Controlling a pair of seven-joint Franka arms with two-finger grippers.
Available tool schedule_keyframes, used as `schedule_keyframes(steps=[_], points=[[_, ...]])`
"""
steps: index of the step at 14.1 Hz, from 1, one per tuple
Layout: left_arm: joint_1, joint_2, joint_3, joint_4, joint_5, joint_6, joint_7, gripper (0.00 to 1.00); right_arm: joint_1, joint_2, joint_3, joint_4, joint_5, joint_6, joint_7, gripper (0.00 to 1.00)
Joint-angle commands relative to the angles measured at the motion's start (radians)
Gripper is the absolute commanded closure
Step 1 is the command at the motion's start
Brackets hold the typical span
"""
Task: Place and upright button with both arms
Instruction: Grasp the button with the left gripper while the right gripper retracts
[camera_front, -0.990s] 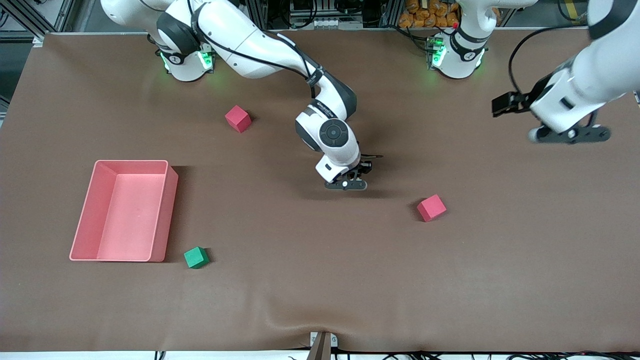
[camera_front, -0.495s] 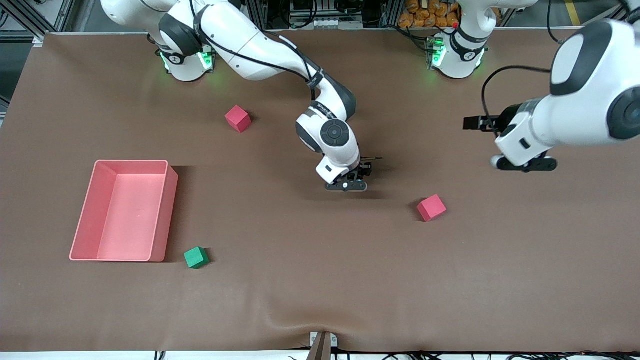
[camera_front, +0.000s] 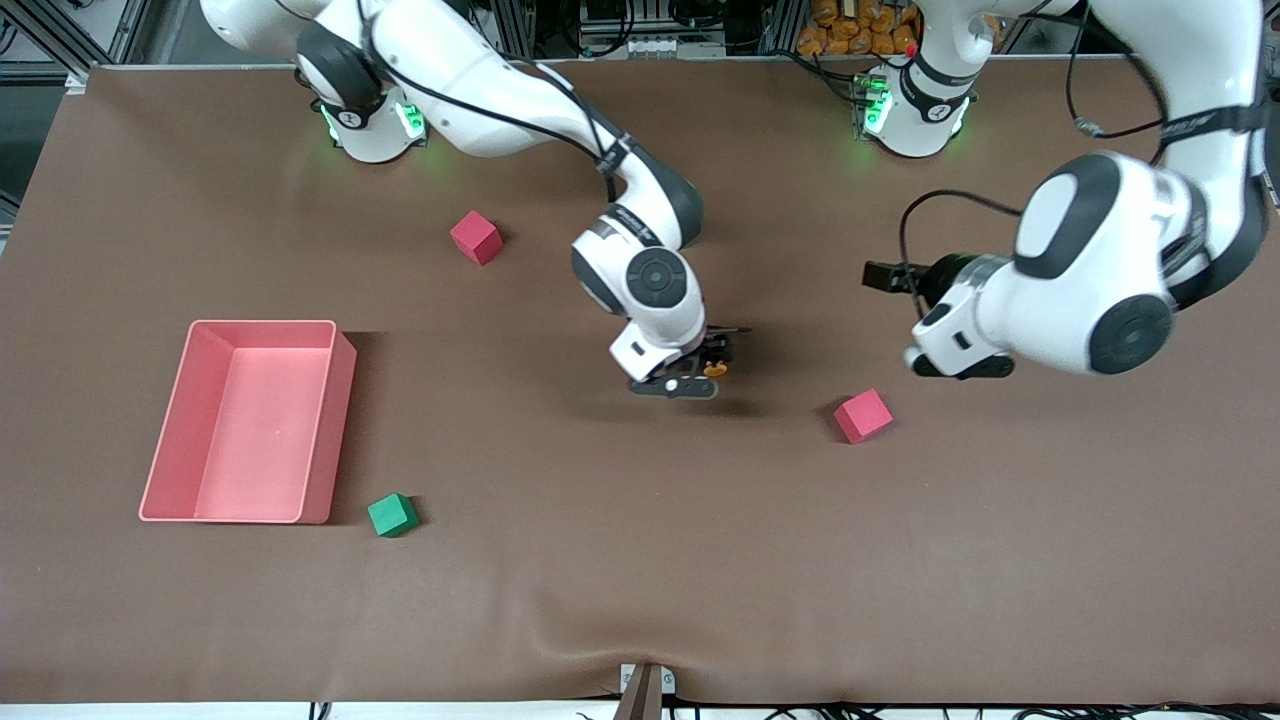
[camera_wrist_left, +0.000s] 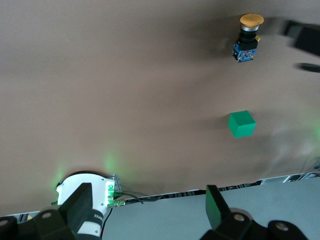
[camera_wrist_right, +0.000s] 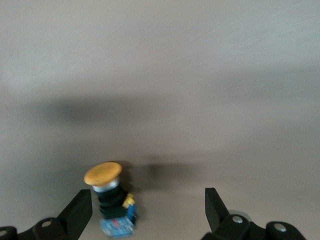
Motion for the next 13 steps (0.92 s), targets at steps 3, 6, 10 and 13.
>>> schedule_keyframes(steps=[3,6,10,13], points=[[-0.041,0.078,0.001,0.027,-0.015,0.059,-0.034,0.0,-0.183,-0.171,0.069,-0.026,-0.008,-0.251,-0.006,0.0],[-0.073,0.141,0.001,0.059,-0.016,0.086,-0.089,0.0,-0.335,-0.255,0.147,-0.035,-0.012,-0.336,-0.007,0.0],[-0.148,0.243,0.001,0.126,-0.019,0.134,-0.18,0.0,-0.501,-0.316,0.209,-0.038,-0.02,-0.45,-0.093,0.0],[-0.191,0.29,0.001,0.128,-0.02,0.192,-0.201,0.0,-0.592,-0.375,0.221,-0.043,-0.029,-0.502,-0.136,0.0]])
